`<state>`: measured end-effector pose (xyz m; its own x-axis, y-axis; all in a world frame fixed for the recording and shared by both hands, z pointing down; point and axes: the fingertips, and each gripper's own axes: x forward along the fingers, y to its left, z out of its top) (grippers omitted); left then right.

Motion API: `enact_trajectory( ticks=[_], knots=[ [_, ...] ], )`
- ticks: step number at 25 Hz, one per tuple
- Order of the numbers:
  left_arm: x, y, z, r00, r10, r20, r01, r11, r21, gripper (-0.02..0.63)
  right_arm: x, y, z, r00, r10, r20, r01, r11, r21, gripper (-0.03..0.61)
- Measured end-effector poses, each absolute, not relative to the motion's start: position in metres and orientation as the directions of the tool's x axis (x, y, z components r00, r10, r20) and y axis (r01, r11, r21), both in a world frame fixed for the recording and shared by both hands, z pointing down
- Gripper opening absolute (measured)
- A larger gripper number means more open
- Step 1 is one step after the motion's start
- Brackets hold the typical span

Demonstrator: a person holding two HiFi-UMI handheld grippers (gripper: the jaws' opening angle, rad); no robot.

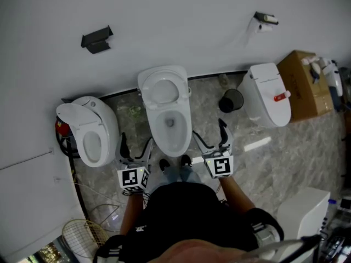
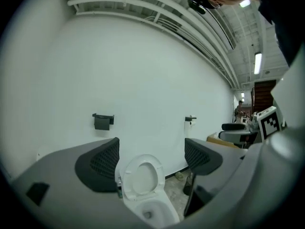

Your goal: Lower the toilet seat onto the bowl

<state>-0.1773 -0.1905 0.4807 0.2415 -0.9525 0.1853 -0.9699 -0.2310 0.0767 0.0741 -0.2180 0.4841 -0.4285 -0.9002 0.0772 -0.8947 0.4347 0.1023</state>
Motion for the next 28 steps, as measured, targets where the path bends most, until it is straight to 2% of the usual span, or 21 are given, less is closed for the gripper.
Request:
enact_trajectory(
  ticks=[11,21,28],
  knots=[
    [-0.195,-0.247,0.570,0.285,-0.895,0.342,-0.952,-0.306,-0.006,0.410,0.044,-0.268,0.564,-0.461,-0.858,0.227,-0.846,0.502,0.180,0.438],
    [-0.178,-0.311,0.635,0.358,-0.842,0.403,-0.918,-0.397,-0.014,0.406,0.021,-0.329,0.635,-0.483,-0.820,0.308,-0.808,0.552,0.203,0.437],
    [-0.176,-0.358,0.684,0.347,-0.816,0.461,-0.912,-0.409,-0.037,0.393,0.007,-0.379,0.675,-0.495,-0.800,0.338,-0.780,0.581,0.232,0.437]
  ],
)
